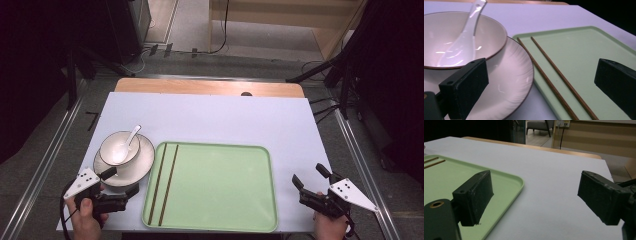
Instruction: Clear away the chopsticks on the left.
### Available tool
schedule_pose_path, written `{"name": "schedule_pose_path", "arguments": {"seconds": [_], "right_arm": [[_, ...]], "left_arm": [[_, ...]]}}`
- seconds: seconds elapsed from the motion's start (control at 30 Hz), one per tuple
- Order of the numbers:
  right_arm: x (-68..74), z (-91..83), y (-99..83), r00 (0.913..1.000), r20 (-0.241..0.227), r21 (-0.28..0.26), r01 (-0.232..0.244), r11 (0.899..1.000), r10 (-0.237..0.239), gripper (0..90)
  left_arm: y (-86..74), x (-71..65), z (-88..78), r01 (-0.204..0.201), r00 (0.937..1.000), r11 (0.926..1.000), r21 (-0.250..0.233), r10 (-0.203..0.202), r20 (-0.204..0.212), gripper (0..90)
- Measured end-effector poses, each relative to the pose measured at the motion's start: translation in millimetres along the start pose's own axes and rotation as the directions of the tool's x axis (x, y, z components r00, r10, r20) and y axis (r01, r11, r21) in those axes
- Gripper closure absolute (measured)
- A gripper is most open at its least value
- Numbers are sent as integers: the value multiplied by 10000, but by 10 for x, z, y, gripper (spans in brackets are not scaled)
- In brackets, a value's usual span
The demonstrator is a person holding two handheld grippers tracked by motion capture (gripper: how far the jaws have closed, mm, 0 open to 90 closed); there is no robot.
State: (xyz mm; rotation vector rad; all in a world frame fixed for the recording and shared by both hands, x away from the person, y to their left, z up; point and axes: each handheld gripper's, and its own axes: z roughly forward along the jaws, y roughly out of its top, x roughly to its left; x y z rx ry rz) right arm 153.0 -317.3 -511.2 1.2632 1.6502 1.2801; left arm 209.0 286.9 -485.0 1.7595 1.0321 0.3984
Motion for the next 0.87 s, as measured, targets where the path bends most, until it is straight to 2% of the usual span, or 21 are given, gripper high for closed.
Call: {"name": "schedule_pose_path", "arguments": {"seconds": [0.17,0.33,0.5,0.87], "right_arm": [[-12,10,-5,10000,-11,15,-26,10000,26,133],[-18,12,-10,10000,27,-14,-48,10000,48,133],[-5,-3,-10,9999,102,-24,-68,10000,68,133],[-18,-2,-17,9997,229,5,32,10000,-32,133]], "left_arm": [[-26,165,-43,83,9997,9998,-201,-87,-237,0],[-39,251,-77,127,9983,9995,-300,-144,-558,0],[-52,330,-117,283,9973,9987,-433,-311,-667,0],[-77,378,-96,281,9975,9992,-288,-299,-646,0]]}}
